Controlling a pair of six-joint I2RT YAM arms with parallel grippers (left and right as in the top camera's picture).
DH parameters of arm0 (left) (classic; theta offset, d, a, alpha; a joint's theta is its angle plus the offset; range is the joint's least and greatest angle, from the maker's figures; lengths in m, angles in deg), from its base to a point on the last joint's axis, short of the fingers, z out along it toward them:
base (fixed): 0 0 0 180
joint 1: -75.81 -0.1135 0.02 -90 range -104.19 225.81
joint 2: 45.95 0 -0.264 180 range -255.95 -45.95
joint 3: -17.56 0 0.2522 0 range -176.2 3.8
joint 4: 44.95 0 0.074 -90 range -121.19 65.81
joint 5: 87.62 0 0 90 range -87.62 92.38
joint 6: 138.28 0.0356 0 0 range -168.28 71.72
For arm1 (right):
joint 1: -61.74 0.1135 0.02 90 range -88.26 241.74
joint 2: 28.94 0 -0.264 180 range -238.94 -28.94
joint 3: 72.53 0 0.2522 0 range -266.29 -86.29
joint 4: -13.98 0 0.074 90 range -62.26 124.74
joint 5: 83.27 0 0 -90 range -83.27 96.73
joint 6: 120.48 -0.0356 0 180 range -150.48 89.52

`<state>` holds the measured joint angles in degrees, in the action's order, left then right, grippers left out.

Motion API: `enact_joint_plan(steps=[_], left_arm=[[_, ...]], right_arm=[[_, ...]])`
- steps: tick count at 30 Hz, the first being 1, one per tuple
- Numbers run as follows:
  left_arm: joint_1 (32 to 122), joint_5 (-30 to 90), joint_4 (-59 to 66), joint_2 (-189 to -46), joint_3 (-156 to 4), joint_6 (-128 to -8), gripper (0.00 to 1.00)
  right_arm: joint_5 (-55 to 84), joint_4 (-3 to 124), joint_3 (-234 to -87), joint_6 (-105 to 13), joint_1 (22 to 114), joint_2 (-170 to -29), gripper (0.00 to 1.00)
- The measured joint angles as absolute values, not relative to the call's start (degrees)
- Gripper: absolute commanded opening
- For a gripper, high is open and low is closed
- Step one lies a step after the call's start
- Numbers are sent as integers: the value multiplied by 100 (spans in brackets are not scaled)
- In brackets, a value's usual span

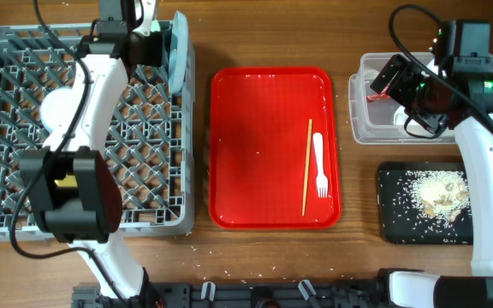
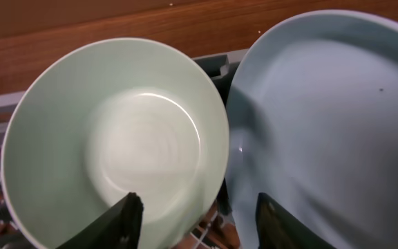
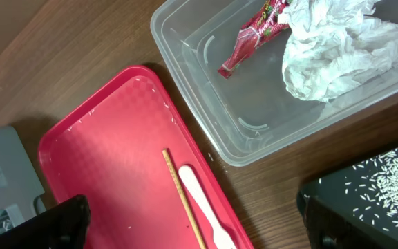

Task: Sort waste into correct bins and load items into the dishwasher rack
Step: 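Lower the green bowl into the rack beside the light-blue plate, then open the left gripper to release the bowl and withdraw upward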

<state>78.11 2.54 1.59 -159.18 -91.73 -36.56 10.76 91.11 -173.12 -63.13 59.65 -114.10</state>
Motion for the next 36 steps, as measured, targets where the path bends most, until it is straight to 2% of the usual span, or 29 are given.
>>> enact_joint_plan(steps=[2,3,4,5,6,8,14,18,23,29,36], left_arm=[[7811,281,139,-16041,-9173,-3350,65],[7811,294,146,-16085,-9173,-3225,64],[7811,296,146,-16155,-9173,-3057,57],[7811,296,143,-16194,-9173,-2993,45],[7811,298,146,-16235,-9173,-2934,27],[7811,294,139,-16259,-9173,-2860,4],[7820,136,58,-16259,-9183,-3118,4],[7807,169,314,-16017,-9183,-3920,4],[7499,2117,482,-14926,-9181,-5446,4],[6753,4836,484,-14880,-9177,-6467,4],[6692,5546,-119,-15809,-9133,-6757,4]], right_arm=[[1076,9109,-17312,-6313,5965,-11410,100],[1076,9109,-17312,-6313,5965,-11410,100],[1076,9109,-17312,-6313,5965,-11410,100],[1076,9111,-17312,-6313,5965,-11410,100],[1076,9109,-17312,-6313,5965,-11410,100],[1076,9111,-17312,-6313,5965,-11410,100],[1076,9109,-17312,-6313,5965,-11410,100],[1076,9105,-17312,-6313,5965,-11410,100],[1076,9109,-17312,-6313,5965,-11410,100],[1076,9109,-17312,-6313,5965,-11410,100],[1076,9109,-17312,-6313,5965,-11410,100]])
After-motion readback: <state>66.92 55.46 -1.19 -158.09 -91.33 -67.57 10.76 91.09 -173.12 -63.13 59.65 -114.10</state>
